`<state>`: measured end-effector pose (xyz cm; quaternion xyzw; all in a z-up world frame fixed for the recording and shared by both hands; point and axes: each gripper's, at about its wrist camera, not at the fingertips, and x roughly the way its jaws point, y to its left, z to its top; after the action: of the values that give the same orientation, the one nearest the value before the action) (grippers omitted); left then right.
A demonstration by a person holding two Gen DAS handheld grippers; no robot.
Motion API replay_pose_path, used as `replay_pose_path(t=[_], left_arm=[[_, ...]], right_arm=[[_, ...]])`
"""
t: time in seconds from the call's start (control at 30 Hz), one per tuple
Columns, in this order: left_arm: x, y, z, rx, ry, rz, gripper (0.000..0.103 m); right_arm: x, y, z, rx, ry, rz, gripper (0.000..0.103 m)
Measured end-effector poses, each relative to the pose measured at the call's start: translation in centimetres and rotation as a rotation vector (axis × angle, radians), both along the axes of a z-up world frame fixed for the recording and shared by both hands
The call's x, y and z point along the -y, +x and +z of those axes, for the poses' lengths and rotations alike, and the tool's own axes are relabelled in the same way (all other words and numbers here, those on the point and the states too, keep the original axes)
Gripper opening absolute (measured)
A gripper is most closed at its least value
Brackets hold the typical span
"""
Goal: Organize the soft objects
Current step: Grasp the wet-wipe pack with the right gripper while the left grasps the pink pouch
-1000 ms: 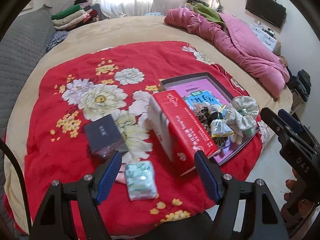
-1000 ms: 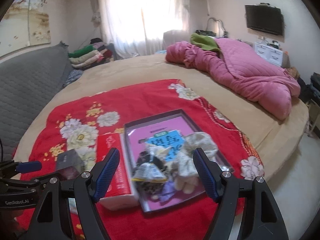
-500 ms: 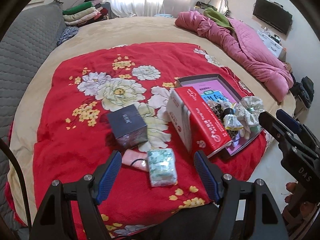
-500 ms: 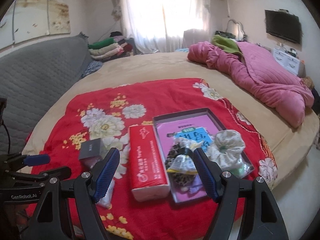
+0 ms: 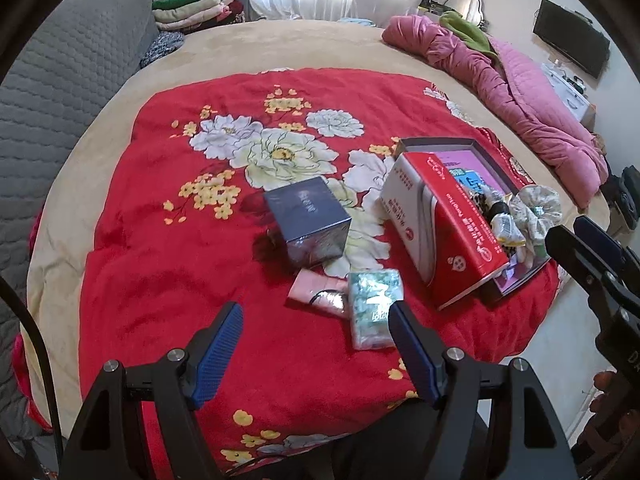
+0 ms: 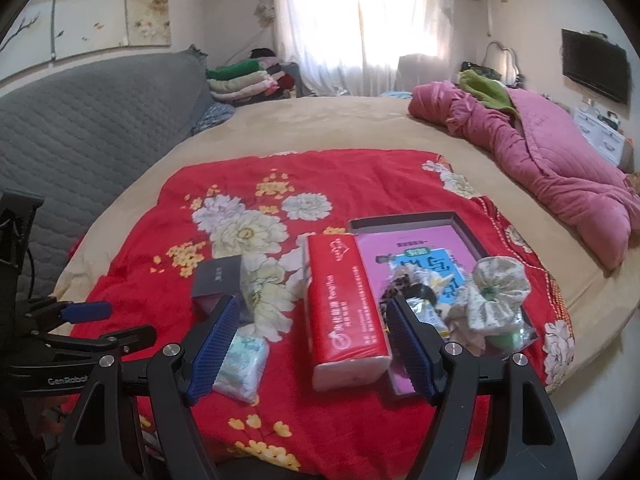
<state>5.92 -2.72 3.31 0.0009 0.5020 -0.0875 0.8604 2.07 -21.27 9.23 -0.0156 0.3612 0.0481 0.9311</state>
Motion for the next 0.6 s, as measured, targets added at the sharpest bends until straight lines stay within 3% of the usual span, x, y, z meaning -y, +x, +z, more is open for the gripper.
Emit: replay_pose_path(t=[0.33,0.6], left_arm=[[-2.8,0.1,-2.2,-0.050,-0.015,0.059,0.074],[-4.6,1.7,-6.2,-0.138,-0.080,0.110,0.074]], right_arm=[[-3.2,0.3,-2.7,-0.076,0.004,0.055,0.077],[-5.5,1.5,-7.7,-0.207,0.013,0.098,0.077]])
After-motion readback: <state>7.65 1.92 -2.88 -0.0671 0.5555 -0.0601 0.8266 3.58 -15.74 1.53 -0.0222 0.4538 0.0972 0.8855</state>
